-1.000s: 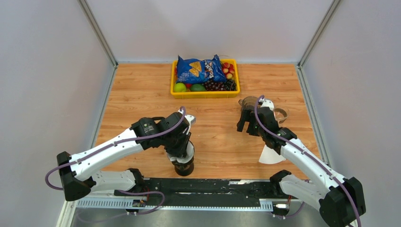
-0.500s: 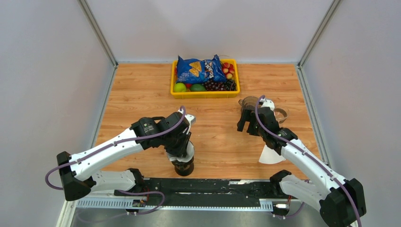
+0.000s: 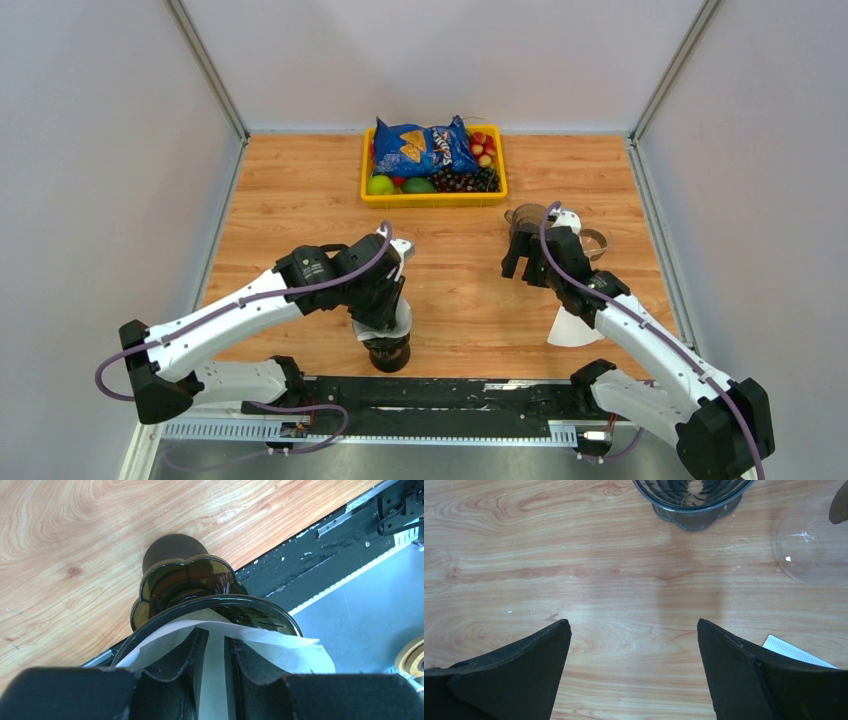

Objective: Place the coffee filter in the dripper

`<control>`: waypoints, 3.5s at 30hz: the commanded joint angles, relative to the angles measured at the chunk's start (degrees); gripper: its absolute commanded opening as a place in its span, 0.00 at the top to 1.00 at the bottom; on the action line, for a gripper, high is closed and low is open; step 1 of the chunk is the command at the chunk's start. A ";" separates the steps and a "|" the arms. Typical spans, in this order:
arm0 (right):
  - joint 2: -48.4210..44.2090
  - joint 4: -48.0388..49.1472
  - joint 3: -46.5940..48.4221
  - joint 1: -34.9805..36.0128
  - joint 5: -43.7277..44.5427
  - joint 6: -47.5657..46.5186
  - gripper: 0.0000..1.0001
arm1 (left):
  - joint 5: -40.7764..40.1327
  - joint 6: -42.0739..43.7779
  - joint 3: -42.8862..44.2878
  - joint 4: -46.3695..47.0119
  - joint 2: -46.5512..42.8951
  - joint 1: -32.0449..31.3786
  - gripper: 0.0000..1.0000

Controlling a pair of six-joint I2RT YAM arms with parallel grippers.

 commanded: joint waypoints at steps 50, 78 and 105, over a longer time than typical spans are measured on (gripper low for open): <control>-3.34 2.46 -0.56 -0.43 0.26 -0.95 0.00 | -23.19 1.58 19.47 7.44 -4.36 -0.89 0.00; 4.84 2.00 7.98 -0.31 9.31 15.81 0.00 | -31.05 -1.14 -12.93 33.44 -6.26 29.10 0.00; 54.97 -21.03 55.97 2.76 2.93 -65.43 0.13 | -31.94 2.86 -17.83 33.93 -12.26 29.92 0.00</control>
